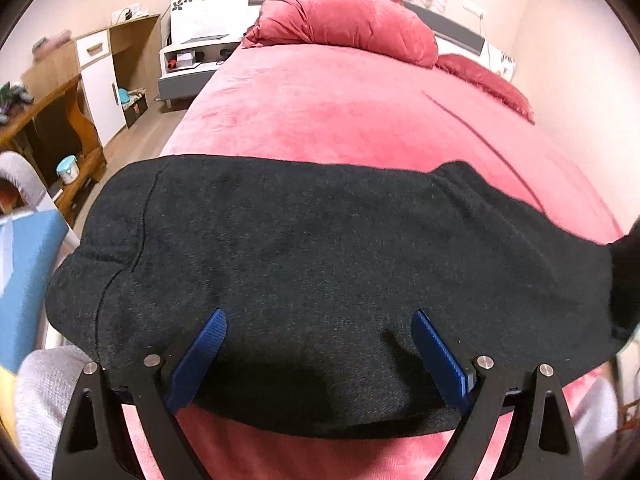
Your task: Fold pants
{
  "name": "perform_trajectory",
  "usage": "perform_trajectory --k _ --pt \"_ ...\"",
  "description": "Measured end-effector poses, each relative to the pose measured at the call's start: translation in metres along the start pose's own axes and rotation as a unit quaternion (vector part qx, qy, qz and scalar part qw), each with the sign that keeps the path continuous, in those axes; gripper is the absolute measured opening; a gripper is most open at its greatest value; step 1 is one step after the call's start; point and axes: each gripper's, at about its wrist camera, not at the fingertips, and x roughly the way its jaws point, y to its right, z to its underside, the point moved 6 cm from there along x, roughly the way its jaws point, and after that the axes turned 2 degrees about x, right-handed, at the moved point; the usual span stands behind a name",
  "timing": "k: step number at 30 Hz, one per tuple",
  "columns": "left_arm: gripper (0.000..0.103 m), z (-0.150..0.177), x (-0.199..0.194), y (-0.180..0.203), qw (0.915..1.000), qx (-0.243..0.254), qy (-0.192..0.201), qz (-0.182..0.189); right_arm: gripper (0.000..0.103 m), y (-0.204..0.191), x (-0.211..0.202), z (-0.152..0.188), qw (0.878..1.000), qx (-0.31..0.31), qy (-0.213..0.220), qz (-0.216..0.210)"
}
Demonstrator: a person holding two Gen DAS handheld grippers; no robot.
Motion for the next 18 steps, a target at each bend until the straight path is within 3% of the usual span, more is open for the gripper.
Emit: perform_trajectory --k 3,6,9,11,12,13,15,16,18 --pt "0.094 0.001 -0.008 -0.004 0.9998 -0.011 0.012 0.011 0.013 -0.061 0.015 0.043 0.993 -0.109 -0.035 -0.01" --pt "0.094 0.003 -0.015 -0.008 0.9994 -0.018 0.021 0.02 0.014 -0.115 0.03 0.118 0.964 -0.253 -0.075 -0.024" --pt "0.094 0.006 -0.019 -0.009 0.9992 -0.016 0.025 0.025 0.014 -0.138 0.051 0.222 0.912 -0.381 -0.143 -0.048" --pt "0.094 0.008 -0.02 -0.009 0.9993 -0.014 0.026 0.025 0.014 -0.134 0.067 0.28 0.874 -0.442 -0.196 -0.037" --pt "0.094 0.007 -0.021 -0.01 0.9993 -0.013 0.026 0.025 0.016 -0.126 0.079 0.31 0.853 -0.468 -0.231 -0.022" --pt "0.094 0.008 -0.022 -0.009 0.9992 -0.012 0.026 0.027 0.019 -0.113 0.091 0.343 0.822 -0.505 -0.263 0.019" --pt "0.094 0.008 -0.027 -0.007 0.9991 -0.011 0.029 0.028 0.026 -0.118 0.094 0.367 0.776 -0.578 -0.241 0.073" --pt "0.094 0.008 -0.029 -0.006 0.999 -0.01 0.031 0.03 0.03 -0.126 0.09 0.371 0.764 -0.599 -0.229 0.071" --pt "0.094 0.006 -0.034 0.001 0.9985 -0.004 0.037 0.039 0.041 -0.132 0.083 0.374 0.758 -0.609 -0.226 0.059"
